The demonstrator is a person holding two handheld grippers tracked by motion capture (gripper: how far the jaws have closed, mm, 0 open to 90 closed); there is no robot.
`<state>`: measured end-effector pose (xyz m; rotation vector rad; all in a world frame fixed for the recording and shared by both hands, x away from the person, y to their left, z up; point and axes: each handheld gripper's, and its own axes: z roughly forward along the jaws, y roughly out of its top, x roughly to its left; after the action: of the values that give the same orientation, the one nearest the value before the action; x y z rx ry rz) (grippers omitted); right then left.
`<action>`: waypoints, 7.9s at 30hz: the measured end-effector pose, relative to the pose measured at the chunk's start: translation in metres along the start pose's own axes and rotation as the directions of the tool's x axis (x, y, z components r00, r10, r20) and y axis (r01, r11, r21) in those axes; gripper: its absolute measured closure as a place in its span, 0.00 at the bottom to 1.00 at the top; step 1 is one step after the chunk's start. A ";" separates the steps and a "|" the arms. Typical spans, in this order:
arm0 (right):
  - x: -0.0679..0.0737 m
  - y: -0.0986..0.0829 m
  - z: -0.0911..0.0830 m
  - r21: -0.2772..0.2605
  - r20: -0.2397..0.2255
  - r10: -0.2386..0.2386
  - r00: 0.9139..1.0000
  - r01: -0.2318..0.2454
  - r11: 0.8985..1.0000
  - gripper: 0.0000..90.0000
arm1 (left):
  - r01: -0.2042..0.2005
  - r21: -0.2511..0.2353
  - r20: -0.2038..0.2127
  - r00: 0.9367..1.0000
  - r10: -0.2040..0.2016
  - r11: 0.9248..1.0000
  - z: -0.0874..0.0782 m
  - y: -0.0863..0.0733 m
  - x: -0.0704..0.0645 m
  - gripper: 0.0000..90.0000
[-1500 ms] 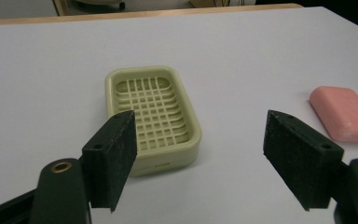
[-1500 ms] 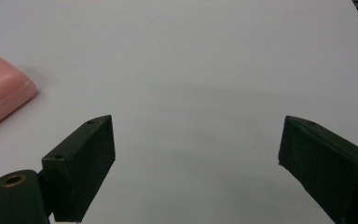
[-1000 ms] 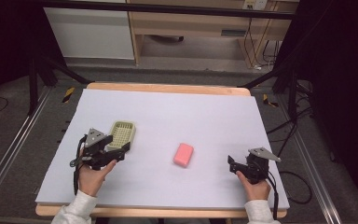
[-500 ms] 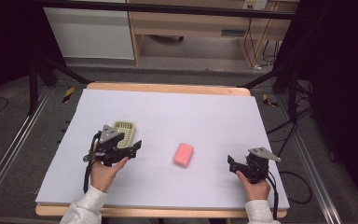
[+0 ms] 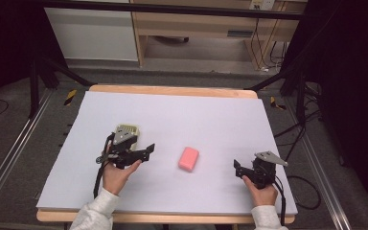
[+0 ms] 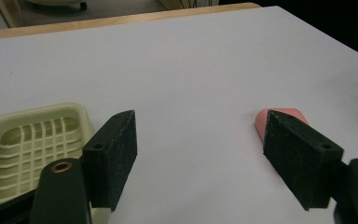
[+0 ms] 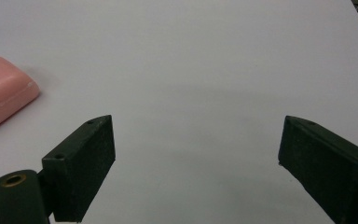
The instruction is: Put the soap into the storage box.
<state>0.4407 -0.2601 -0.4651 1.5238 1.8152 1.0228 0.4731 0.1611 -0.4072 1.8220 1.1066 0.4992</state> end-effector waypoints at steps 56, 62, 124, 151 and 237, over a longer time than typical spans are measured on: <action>0.002 0.001 0.001 0.007 -0.006 -0.017 1.000 0.017 1.000 0.15 | -0.089 0.095 0.093 0.992 0.081 0.991 0.059 0.008 -0.073 0.29; 0.002 0.000 0.001 0.008 -0.004 -0.017 1.000 0.017 1.000 0.15 | -0.096 0.102 0.095 0.992 0.086 0.990 0.064 0.007 -0.078 0.29; 0.001 -0.001 0.000 0.024 -0.016 -0.013 1.000 0.014 1.000 0.16 | -0.097 0.311 0.106 0.992 0.067 0.945 0.124 -0.012 -0.099 0.30; 0.001 -0.001 0.002 0.027 -0.015 -0.019 1.000 0.020 0.999 0.16 | -0.091 0.342 0.071 0.995 0.071 0.935 0.125 -0.014 -0.103 0.41; 0.002 -0.002 0.002 0.033 -0.011 -0.021 1.000 0.022 0.999 0.16 | 0.042 0.190 -0.096 0.995 -0.023 0.981 0.005 0.020 0.038 0.41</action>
<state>0.4407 -0.2577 -0.4675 1.5179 1.8605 0.9966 0.5061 0.1877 -0.3964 1.9599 1.2841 0.4760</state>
